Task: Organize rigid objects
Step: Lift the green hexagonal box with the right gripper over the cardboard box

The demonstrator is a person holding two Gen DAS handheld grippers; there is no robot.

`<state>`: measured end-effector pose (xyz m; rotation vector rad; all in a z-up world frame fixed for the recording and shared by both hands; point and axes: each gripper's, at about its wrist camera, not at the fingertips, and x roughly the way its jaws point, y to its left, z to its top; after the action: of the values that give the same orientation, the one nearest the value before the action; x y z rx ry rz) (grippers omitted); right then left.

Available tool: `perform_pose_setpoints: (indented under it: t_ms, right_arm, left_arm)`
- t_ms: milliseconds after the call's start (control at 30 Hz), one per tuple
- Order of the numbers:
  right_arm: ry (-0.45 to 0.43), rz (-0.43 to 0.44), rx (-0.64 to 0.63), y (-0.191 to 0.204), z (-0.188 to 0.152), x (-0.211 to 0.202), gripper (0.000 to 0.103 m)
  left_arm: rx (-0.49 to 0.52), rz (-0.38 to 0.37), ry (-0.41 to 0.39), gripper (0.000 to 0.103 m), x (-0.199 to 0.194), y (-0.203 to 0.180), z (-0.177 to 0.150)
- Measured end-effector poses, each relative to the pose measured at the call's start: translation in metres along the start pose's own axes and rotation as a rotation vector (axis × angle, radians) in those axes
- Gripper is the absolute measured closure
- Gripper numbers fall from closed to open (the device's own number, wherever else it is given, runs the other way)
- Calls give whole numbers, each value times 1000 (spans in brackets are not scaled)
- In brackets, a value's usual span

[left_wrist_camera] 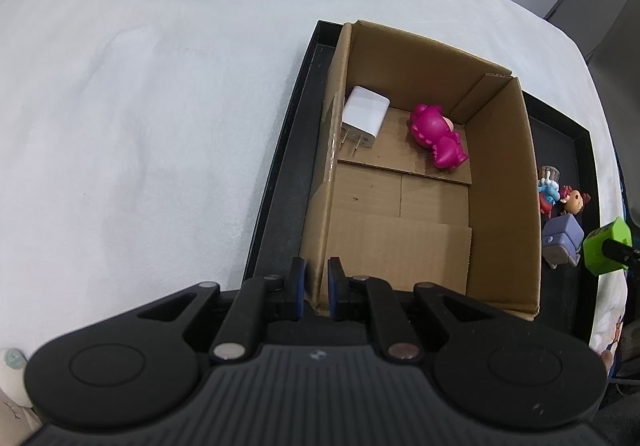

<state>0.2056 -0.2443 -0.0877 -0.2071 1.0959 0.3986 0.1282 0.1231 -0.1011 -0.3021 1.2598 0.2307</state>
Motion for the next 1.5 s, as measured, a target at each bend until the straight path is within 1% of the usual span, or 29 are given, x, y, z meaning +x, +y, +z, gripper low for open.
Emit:
perform_pose_setpoints:
  t_ms: [300,500,667,833,1067,1333,1500]
  right_arm:
    - [-31,4,-74,33,31,-25,50]
    - [-58,8,-131,68,52,-36,50]
    - [-64,22,-178,102,66,-36,50]
    - [-65,37,-208,134,74,-32,50]
    - [-61,75,-226,172,75,-23,50]
    - [-31,116,-212,197,74,0,50]
    - [-9,145,-205,206,72,16,50]
  left_arm:
    - [4,-10,11,93,6,1,1]
    - [3,-29,10,93,8,5,0]
    - [-5,-54,14,93,9,9,0]
    - [-14,-84,17,92,8,13,0]
    - [-41,-130,34,92,12,19,0]
    - [-66,-173,47,91,15,26,1]
    - [-63,-181,47,91,16,25,-1]
